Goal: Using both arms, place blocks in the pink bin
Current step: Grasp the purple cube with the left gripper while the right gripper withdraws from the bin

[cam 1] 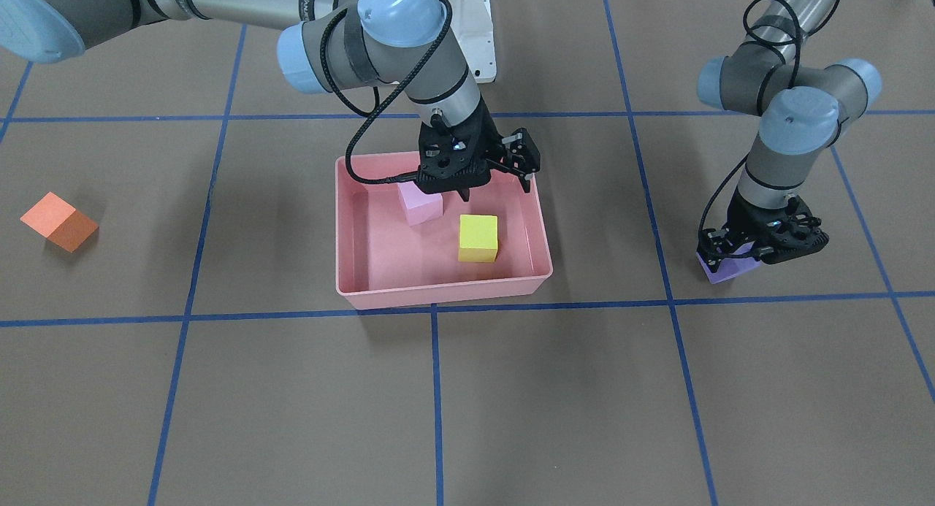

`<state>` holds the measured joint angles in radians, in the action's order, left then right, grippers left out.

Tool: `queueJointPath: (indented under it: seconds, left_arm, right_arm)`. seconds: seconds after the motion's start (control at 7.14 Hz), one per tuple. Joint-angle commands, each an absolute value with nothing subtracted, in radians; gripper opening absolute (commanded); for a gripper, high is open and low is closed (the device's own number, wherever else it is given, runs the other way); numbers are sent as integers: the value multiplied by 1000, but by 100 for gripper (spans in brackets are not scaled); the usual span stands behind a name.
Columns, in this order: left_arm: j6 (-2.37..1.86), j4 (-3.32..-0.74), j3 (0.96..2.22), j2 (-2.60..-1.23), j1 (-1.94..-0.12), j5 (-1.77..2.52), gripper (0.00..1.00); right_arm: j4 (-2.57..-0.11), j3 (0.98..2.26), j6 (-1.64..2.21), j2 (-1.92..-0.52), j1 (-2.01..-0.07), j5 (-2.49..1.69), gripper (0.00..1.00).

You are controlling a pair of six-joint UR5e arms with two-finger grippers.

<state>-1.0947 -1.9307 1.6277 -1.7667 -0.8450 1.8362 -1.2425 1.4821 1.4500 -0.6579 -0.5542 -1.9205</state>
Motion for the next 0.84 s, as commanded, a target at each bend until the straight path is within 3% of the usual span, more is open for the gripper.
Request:
queueJointPath:
  seconds: [0.0,0.7]
  left_arm:
    - [-1106,-1925,1641,-1763,-848,1836,0]
    - [-1101,-1698,1787,-1822,-887,1847,0]
  right_arm:
    - [-1238,1486,1451,-658,-557,-1921,100]
    - [-1284,1595,1450,-701,-742,-2093,100]
